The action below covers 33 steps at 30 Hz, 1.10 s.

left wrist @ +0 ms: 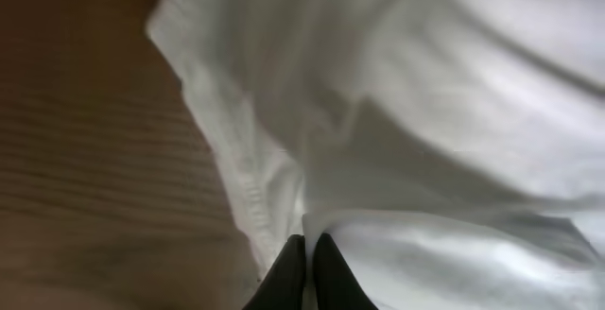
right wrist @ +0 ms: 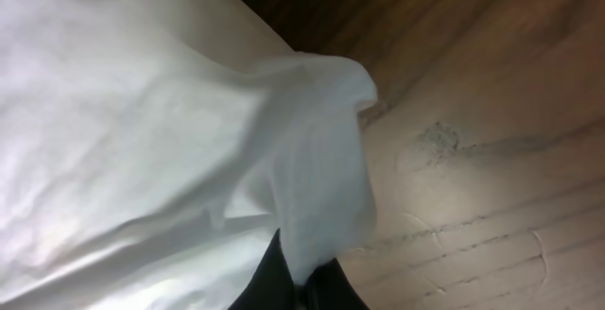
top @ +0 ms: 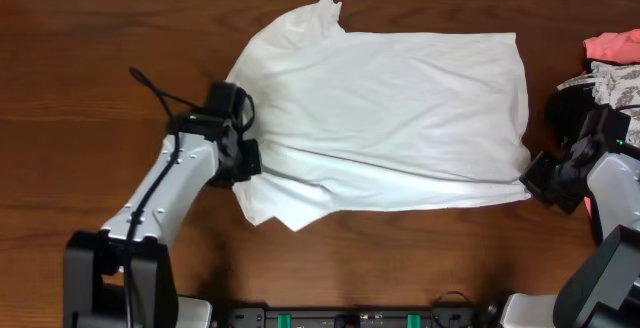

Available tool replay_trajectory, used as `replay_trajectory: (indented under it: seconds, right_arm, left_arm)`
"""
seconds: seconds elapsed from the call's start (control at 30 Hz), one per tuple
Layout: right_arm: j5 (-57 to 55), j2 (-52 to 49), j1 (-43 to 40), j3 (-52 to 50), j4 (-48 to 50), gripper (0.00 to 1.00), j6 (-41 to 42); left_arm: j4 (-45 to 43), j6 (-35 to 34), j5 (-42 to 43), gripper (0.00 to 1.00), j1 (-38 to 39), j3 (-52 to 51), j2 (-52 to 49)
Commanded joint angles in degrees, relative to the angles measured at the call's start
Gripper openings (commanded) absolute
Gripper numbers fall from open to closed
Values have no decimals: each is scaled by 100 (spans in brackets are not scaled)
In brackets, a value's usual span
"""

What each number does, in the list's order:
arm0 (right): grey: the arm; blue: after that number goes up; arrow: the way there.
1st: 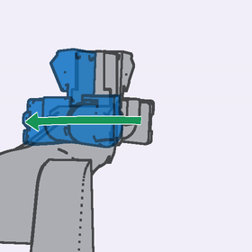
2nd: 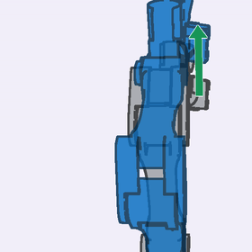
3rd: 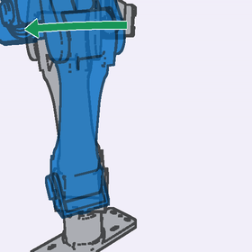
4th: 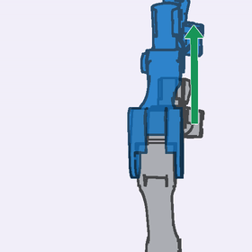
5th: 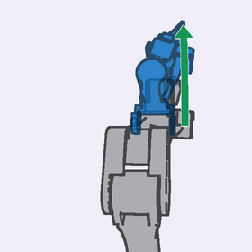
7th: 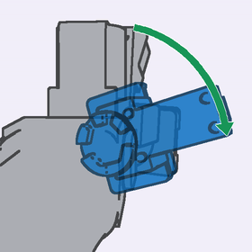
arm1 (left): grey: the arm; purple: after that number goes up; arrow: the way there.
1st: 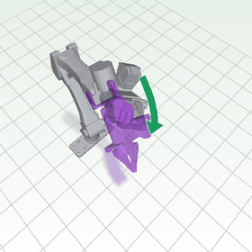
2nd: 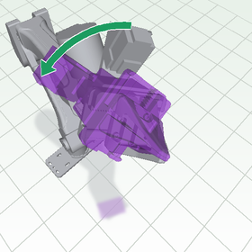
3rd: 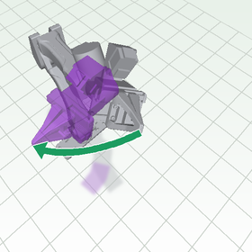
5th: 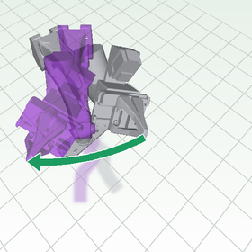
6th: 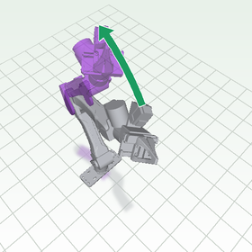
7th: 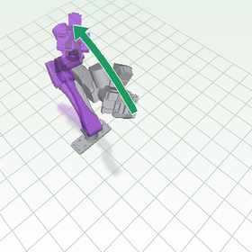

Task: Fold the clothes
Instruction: 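Fold the bottom hem up toward the collar with both grippers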

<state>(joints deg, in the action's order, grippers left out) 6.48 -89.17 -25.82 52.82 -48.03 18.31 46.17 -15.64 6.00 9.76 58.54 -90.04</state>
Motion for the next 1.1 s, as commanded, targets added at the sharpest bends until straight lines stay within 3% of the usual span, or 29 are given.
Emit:
replay_trajectory:
  seconds: [0.0,1.07]
  right_arm:
    - [68,57,-35,92,76,1,-74]
    - [601,57,35,162,1364,1,442]
  left_arm:
    - [37,-74,-44,6,-122,304,-48]
    - [-433,-118,-2,6,-557,780,-50]
